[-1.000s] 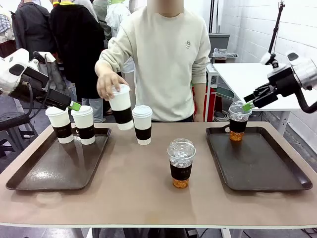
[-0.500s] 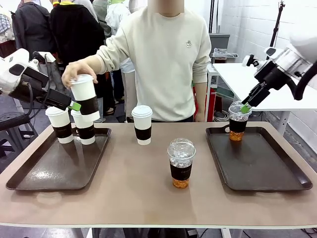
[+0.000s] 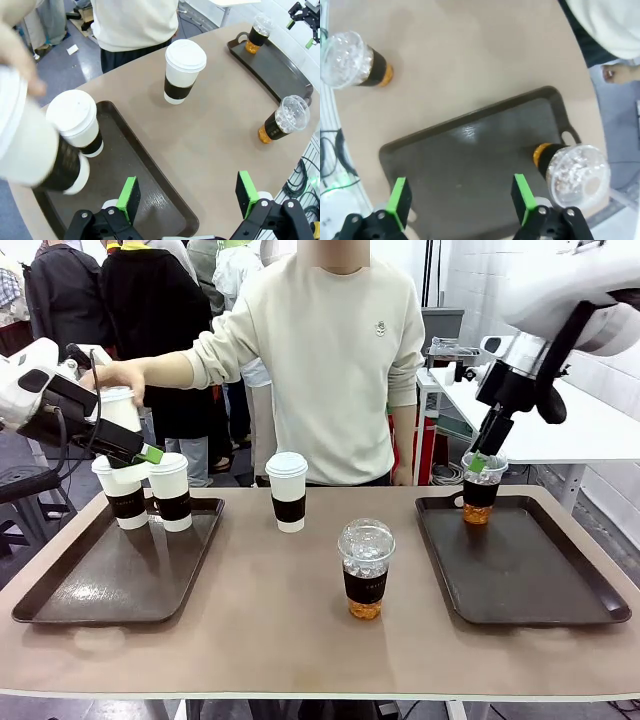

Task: Distribute the coffee onto the tray.
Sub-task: Pick up another iced Americano from the middle of the table and place it on the right Handle tray.

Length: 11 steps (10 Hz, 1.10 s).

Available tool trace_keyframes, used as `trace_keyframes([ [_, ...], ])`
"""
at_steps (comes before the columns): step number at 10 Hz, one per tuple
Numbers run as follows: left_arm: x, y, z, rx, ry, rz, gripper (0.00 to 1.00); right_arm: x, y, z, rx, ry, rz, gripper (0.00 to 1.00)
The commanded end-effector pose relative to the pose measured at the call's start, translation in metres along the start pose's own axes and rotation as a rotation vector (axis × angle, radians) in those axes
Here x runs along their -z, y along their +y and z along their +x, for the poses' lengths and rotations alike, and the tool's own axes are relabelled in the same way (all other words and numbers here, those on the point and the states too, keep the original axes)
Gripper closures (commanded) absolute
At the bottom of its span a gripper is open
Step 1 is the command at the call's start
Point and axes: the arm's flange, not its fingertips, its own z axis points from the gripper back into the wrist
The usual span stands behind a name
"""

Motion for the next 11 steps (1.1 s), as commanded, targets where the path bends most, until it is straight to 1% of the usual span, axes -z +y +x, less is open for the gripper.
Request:
trace_keyframes([
  [1,0.001,0.002,0.000,-0.006,-0.005,-0.014,0.00,-0.005,-0.005,0.000,-0.063,0.026,-0.022,0.00],
  [2,0.001,0.002,0.000,-0.006,-0.005,-0.014,0.00,-0.001,-0.006,0.003,-0.103,0.018,-0.029,0.00],
  [3,0.001,0.002,0.000,-0.006,-0.005,-0.014,0.00,0.005,-0.007,0.005,-0.173,-0.042,-0.045,0.00],
  [4,0.001,0.002,0.000,-0.006,-0.005,-0.014,0.00,0.012,-0.010,0.005,-0.205,-0.101,-0.055,0.00],
  [6,0.001,0.002,0.000,-0.006,-0.005,-0.014,0.00,0.024,-0.013,0.006,-0.293,-0.233,-0.032,0.00],
  [8,0.001,0.002,0.000,-0.006,-0.005,-0.014,0.00,0.033,-0.016,0.005,-0.313,-0.308,-0.003,0.00],
  [11,0.001,0.002,0.000,-0.006,-0.005,-0.014,0.00,0.050,-0.020,-0.007,-0.354,-0.513,0.022,0.00],
])
